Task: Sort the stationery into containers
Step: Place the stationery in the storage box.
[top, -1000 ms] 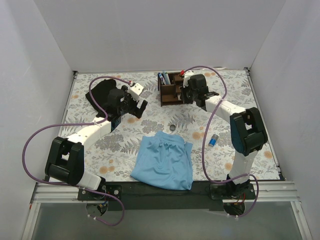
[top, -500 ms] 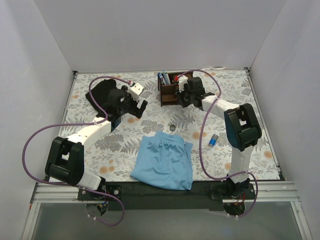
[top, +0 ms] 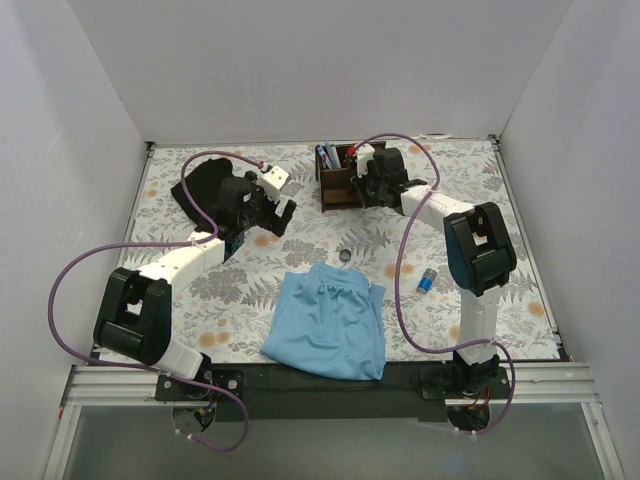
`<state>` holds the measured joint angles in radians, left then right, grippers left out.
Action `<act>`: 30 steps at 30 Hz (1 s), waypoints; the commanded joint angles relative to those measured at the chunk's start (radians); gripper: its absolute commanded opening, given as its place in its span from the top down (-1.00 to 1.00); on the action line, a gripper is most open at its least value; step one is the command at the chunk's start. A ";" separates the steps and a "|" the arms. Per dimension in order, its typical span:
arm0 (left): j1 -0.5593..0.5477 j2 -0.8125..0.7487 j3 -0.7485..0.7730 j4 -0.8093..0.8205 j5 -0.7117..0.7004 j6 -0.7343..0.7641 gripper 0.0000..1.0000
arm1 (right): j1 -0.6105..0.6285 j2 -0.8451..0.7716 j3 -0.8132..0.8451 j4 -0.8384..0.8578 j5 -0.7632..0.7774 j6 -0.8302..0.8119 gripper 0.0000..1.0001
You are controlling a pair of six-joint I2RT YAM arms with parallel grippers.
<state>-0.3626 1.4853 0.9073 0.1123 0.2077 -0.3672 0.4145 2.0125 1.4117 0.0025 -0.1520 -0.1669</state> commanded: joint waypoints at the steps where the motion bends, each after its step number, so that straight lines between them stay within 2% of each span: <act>1: 0.004 -0.011 0.036 0.003 0.009 -0.004 -0.85 | -0.003 0.026 0.061 0.047 0.017 -0.014 0.97; 14: 0.004 -0.025 0.035 -0.010 0.012 -0.012 -0.85 | -0.005 0.032 0.076 0.065 0.025 -0.002 0.97; 18: 0.004 -0.057 0.021 -0.022 0.019 0.013 -0.87 | -0.005 -0.044 0.015 0.042 0.028 -0.003 0.97; 20: 0.002 -0.091 0.002 -0.029 0.015 0.068 -0.89 | -0.003 -0.098 -0.032 0.013 0.064 0.012 0.63; 21: 0.002 -0.098 -0.005 -0.036 -0.058 0.073 -0.89 | -0.003 -0.159 -0.058 -0.001 0.078 0.021 0.44; 22: 0.001 -0.106 -0.013 -0.034 -0.082 0.067 -0.89 | -0.005 -0.191 -0.118 -0.022 0.097 0.030 0.16; 24: 0.001 -0.111 -0.024 -0.060 -0.116 0.089 -0.89 | -0.008 -0.277 -0.170 -0.112 0.124 0.050 0.02; 26: 0.001 -0.115 -0.033 -0.069 -0.120 0.094 -0.89 | -0.025 -0.326 -0.236 -0.188 0.073 0.014 -0.05; 30: 0.001 -0.129 -0.028 -0.091 -0.085 0.102 -0.89 | -0.045 -0.438 -0.299 -0.412 -0.087 -0.343 -0.14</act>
<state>-0.3630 1.4071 0.8890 0.0547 0.1261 -0.2932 0.3908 1.6619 1.1549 -0.1913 -0.1040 -0.2317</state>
